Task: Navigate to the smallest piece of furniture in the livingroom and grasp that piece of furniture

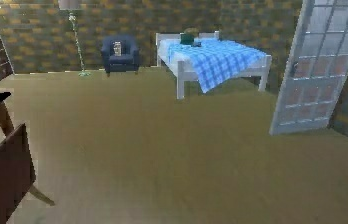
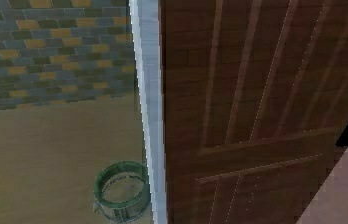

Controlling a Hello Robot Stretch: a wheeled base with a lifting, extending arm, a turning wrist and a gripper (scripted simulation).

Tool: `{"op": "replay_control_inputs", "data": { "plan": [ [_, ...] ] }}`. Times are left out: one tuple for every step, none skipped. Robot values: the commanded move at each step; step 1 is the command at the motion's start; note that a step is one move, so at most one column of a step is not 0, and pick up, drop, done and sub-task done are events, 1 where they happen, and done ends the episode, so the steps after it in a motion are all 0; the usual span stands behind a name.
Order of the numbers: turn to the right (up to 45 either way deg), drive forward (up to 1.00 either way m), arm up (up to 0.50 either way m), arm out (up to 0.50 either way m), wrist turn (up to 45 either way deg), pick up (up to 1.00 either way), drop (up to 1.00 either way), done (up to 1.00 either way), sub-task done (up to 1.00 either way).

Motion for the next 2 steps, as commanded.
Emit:
{"op": "replay_control_inputs", "data": {
  "plan": [
    [18.0, 0.00, 0.00, 0.00, 0.0, 0.00, 0.00, 0.00, 0.00],
    [0.0, 1.00, 0.00, 0.00, 0.0, 0.00, 0.00, 0.00, 0.00]
  ]
}}
